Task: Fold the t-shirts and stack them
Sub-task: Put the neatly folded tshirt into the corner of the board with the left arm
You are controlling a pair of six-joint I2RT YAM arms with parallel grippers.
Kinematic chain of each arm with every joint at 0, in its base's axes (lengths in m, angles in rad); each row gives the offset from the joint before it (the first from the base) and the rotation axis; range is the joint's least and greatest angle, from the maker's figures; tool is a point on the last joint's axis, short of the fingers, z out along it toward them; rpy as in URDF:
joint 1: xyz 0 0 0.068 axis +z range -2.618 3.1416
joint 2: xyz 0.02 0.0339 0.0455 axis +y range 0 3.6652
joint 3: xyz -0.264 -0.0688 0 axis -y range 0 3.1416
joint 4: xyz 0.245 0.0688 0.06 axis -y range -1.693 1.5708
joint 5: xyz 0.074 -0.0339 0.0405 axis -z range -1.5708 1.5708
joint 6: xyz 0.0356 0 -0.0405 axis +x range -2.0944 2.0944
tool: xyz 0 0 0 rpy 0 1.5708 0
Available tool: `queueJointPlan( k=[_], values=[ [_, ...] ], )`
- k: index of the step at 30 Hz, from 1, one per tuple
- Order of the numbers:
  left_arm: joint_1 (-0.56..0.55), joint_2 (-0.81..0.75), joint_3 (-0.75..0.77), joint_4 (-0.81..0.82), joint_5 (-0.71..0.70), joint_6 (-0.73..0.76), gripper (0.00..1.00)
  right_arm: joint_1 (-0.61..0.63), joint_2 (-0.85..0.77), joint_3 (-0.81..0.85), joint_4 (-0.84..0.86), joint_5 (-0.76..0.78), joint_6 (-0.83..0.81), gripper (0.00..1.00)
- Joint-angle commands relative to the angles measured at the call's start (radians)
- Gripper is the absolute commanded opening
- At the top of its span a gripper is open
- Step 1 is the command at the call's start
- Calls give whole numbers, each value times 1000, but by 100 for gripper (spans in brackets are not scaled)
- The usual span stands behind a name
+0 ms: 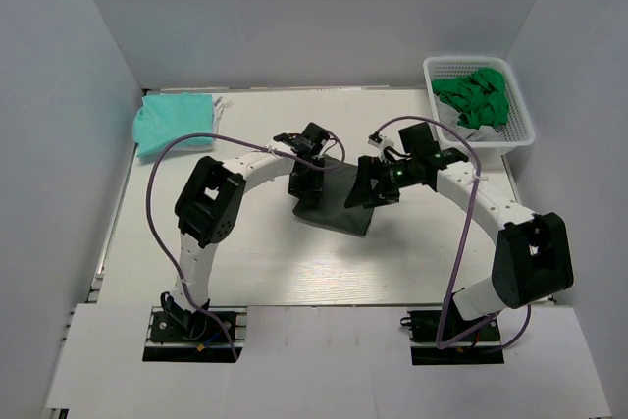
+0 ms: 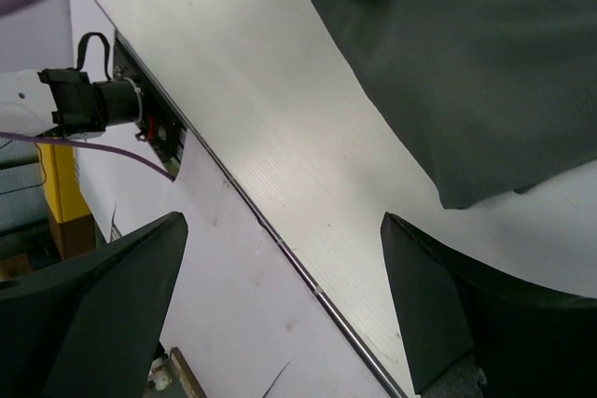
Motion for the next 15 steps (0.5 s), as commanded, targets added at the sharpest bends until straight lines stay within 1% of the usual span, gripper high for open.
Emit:
queueJointPlan(
  k=[1, 3, 4, 7, 8, 9, 11, 13, 15],
  values=[
    [-16, 207, -99, 4, 21, -8, 52, -15, 0, 27, -58, 21, -42, 90],
    [-16, 220, -109, 20, 44, -8, 43, -21, -2, 28, -75, 27, -54, 90],
    [-16, 232, -109, 20, 44, -8, 33, -24, -4, 28, -75, 30, -57, 90],
    [-16, 241, -109, 20, 56, -8, 16, -33, -5, 27, -89, 30, -71, 90],
    [-16, 241, -99, 20, 70, -8, 5, -35, -7, 27, -89, 30, -79, 90],
    [-16, 241, -99, 20, 70, -8, 0, -41, -4, 30, -92, 29, -85, 90],
    [5, 226, -60, -5, 61, 1, 0, -46, -4, 33, -92, 26, -89, 90],
    [5, 200, -11, -29, -9, 13, 0, -52, -7, 39, -89, 26, -91, 90],
    [5, 148, 29, -69, -124, 44, 0, -52, -22, 33, -71, 29, -85, 90]
  ],
)
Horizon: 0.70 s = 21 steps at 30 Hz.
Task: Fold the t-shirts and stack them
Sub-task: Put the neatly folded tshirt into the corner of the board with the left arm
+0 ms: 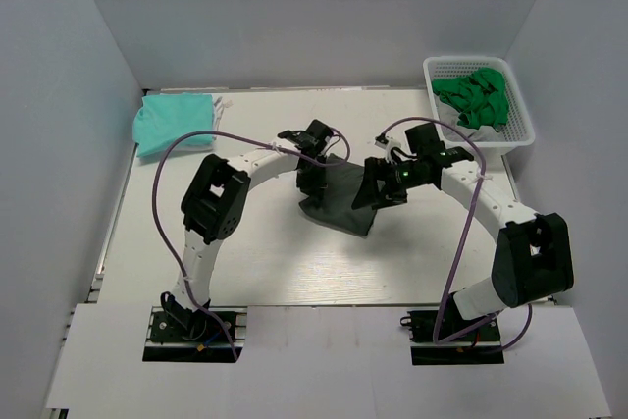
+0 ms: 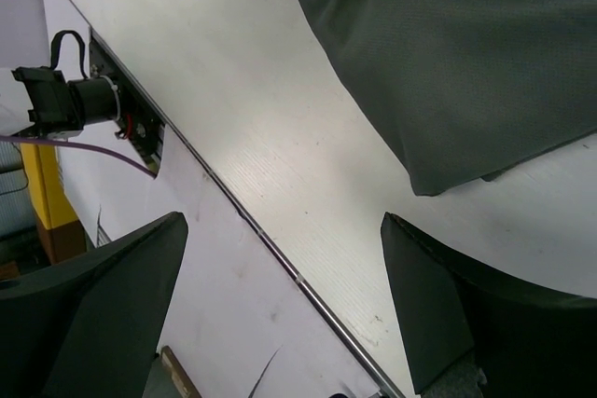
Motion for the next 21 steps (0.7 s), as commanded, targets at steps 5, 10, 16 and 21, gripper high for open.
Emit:
queueJointPlan(
  k=[5, 10, 16, 21],
  values=[
    [16, 39, 157, -219, -482, 113, 0, -16, -94, -4, 121, 104, 45, 90],
    [67, -11, 262, -229, -531, 209, 0, -15, -218, -59, 236, 287, 148, 90],
    [152, -21, 329, -238, -637, 318, 0, -18, -315, -79, 306, 434, 177, 90],
    [228, -49, 339, -146, -685, 449, 0, -16, -327, -38, 306, 485, 161, 90]
  ],
)
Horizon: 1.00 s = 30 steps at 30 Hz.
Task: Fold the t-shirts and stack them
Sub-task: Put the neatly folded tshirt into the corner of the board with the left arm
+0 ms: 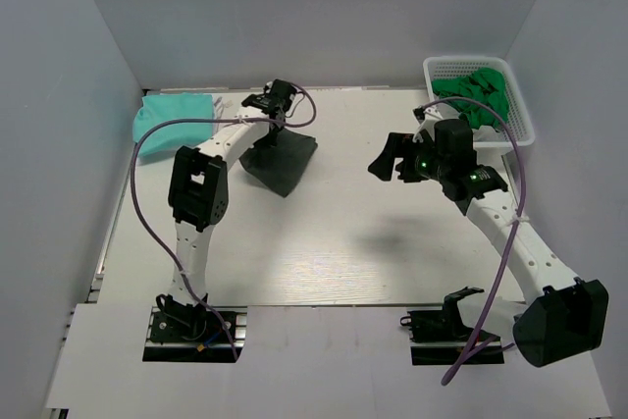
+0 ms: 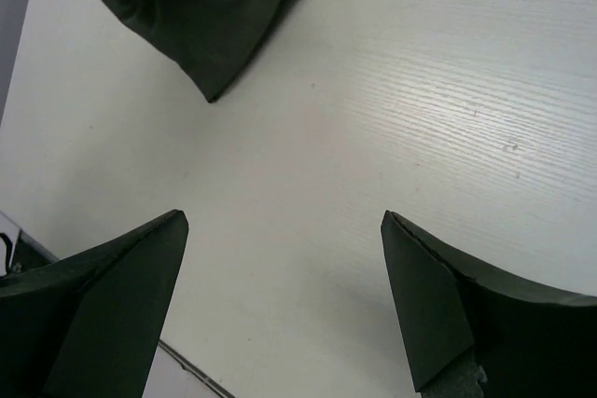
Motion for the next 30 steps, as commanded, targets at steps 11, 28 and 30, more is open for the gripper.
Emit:
queueJointPlan(
  k=[11, 28, 30],
  values=[
    [159, -133, 128, 188, -35, 326, 0, -5, 104, 179, 14, 129, -35, 90],
    [325, -78, 382, 199, 77, 429, 0, -3, 145, 233, 87, 139, -26, 90],
    [354, -87, 359, 190, 88, 420, 0, -3, 145, 235, 96, 133, -23, 90]
  ],
)
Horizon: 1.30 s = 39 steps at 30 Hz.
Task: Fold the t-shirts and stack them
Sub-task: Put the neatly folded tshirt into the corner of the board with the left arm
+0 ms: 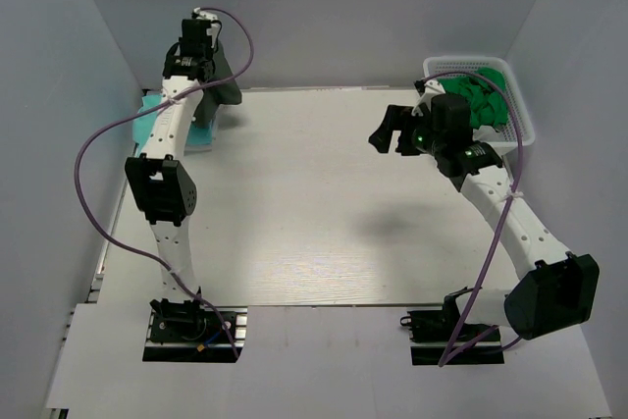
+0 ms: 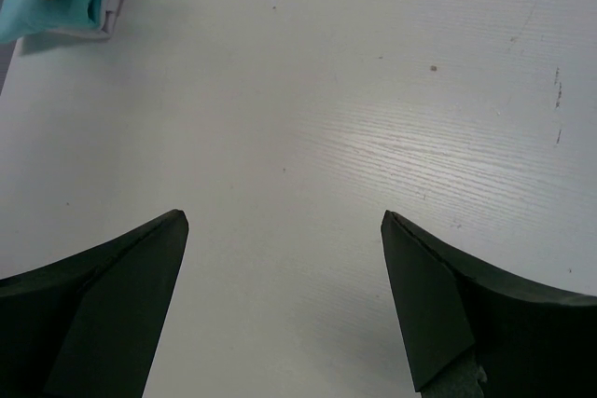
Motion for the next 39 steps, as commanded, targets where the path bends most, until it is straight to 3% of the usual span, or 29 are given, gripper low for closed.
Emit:
queueJointPlan(
  k=[1, 8, 22, 31, 39],
  values=[
    [23, -39, 4, -19, 38, -5, 0, -3, 6, 50, 69, 10, 8, 90],
    [97, -63, -69, -28, 139, -45, 0, -2, 32, 65, 71, -4, 28, 90],
    [88, -71, 101, -133, 340, -169, 0, -2, 44, 50, 94, -39, 54, 90],
    [103, -91, 15, -162, 313, -255, 0, -2, 52, 52, 92, -34, 25, 90],
    [167, 0, 15, -162, 250, -265, 0, -3, 87, 116, 37, -16, 6, 90]
  ],
)
